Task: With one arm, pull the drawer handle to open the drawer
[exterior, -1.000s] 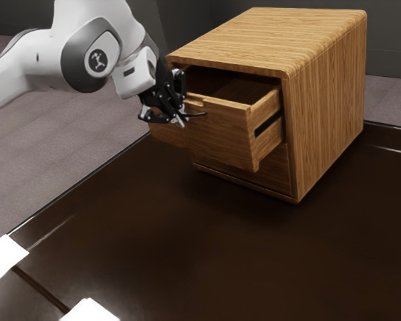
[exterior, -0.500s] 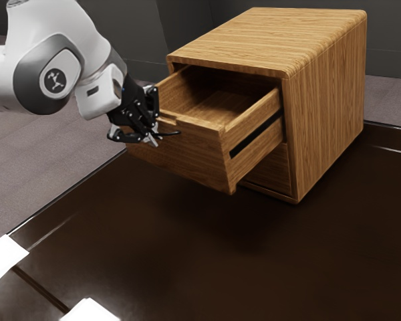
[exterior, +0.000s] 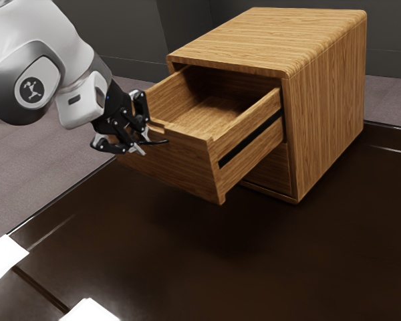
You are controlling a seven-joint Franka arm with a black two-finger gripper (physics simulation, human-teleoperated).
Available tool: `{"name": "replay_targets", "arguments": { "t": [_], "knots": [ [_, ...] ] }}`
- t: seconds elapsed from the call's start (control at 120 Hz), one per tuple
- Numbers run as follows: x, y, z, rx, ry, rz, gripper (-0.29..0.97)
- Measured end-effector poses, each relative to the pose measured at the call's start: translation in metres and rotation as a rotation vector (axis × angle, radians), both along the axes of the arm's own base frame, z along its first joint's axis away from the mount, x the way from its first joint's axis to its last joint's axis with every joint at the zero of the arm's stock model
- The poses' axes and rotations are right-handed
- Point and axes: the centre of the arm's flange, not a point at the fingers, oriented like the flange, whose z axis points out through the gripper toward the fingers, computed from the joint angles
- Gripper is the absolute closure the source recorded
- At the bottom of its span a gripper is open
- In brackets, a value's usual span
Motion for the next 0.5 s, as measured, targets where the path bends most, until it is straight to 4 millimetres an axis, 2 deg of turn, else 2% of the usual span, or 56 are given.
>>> {"name": "replay_targets", "arguments": {
  "t": [0.117,0.183,0.217,0.292,0.333,0.392,0.45,0.5],
  "knots": [
    [-0.014,-0.002,0.019,0.004,-0.028,-0.001,0.52],
    [-0.027,-0.003,0.041,0.006,-0.061,-0.002,0.49],
    [-0.038,-0.005,0.069,0.01,-0.104,-0.001,0.48],
    [-0.055,-0.012,0.151,0.028,-0.212,0.038,0.41],
    [-0.054,-0.012,0.176,0.015,-0.21,0.112,0.33],
    [-0.054,-0.009,0.184,-0.034,-0.172,0.25,0.25],
    [-0.056,-0.01,0.182,-0.085,-0.125,0.375,0.19],
    [-0.057,-0.019,0.177,-0.099,-0.084,0.46,0.15]
  ]
}}
